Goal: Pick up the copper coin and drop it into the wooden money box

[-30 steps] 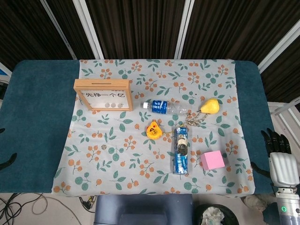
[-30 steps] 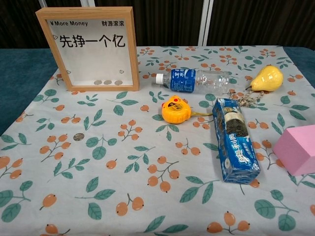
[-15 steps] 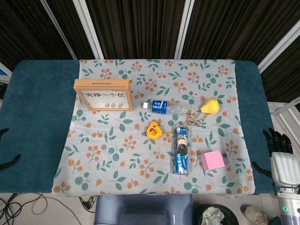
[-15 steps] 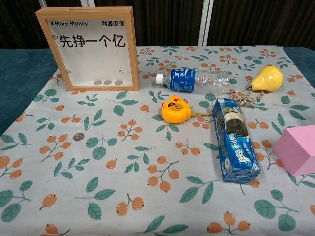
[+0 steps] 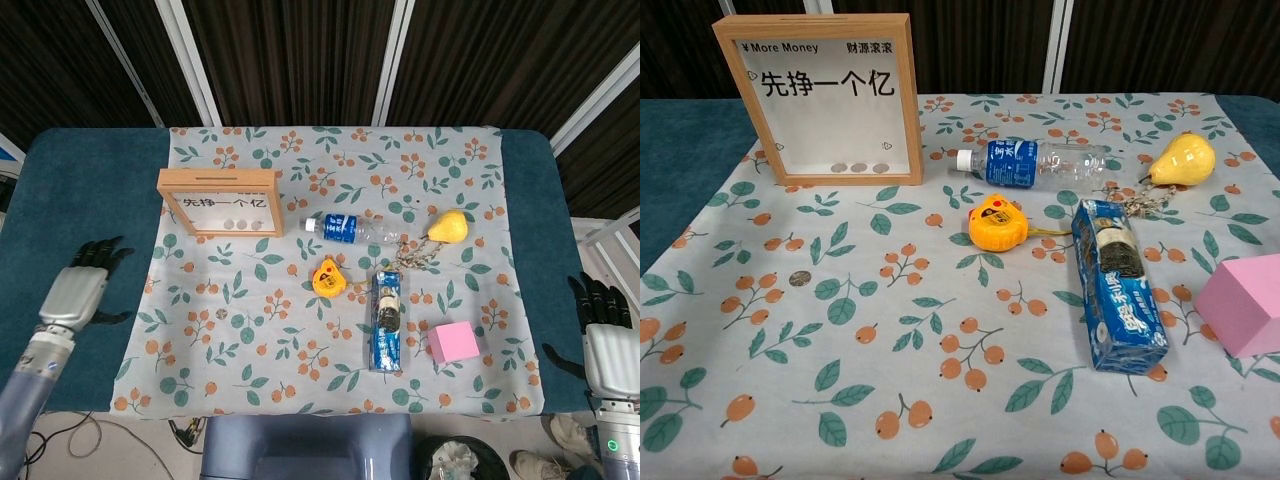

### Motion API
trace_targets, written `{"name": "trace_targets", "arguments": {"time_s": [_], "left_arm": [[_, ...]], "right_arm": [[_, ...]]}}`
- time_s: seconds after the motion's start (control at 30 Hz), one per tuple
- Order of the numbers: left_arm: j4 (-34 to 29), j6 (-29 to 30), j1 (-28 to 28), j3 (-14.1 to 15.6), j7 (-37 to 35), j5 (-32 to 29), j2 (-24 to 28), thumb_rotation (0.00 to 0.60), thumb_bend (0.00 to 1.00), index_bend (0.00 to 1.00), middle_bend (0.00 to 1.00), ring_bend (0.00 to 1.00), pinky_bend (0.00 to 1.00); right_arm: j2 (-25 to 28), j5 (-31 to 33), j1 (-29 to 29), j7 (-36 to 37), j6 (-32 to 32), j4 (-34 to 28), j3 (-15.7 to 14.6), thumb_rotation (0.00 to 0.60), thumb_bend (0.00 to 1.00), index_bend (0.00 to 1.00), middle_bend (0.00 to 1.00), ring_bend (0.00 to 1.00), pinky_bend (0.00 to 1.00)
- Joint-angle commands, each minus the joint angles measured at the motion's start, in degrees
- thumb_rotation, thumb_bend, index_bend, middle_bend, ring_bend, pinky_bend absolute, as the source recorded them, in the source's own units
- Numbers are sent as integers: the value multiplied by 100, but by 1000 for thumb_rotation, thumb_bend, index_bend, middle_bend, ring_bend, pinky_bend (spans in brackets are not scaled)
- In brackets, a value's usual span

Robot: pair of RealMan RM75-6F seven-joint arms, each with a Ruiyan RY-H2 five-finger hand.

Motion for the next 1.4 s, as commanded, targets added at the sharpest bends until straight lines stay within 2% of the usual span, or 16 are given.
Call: {"name": "trace_targets", "arguments": {"time_s": [0.03, 0.2, 0.37, 0.63, 1.03, 1.4], "left_arm": [[-102, -743, -884, -117, 863, -925, -355, 600, 91, 151, 0, 0, 0], [226, -609, -1314, -32, 1317, -1276, -1112, 600, 91, 151, 0, 0, 0], [391, -571, -1534, 123, 1582, -1444, -1474, 600, 91, 153, 0, 0, 0], [584, -353, -1711, 282, 1838, -1591, -1799, 600, 91, 232, 0, 0, 0], [982, -44, -1751, 463, 1907, -1557, -2190, 600, 91, 241, 0, 0, 0], [1327, -40, -1772, 551, 1800, -1489, -2445, 600, 91, 262, 0, 0, 0]], "right_arm": [[-6, 10, 5, -5, -14, 8, 1, 600, 238, 0, 0, 0, 0], [-17, 23, 19, 31, -33, 41, 15, 600, 238, 0, 0, 0, 0], [-15, 18, 5, 74, 5, 64, 28, 600, 238, 0, 0, 0, 0], [15, 69, -16, 141, 46, 49, 74, 600, 237, 0, 0, 0, 0], [-32, 249, -60, 69, 108, -50, 157, 600, 237, 0, 0, 0, 0], [-50, 292, -55, -11, 59, -45, 148, 600, 237, 0, 0, 0, 0]]}}
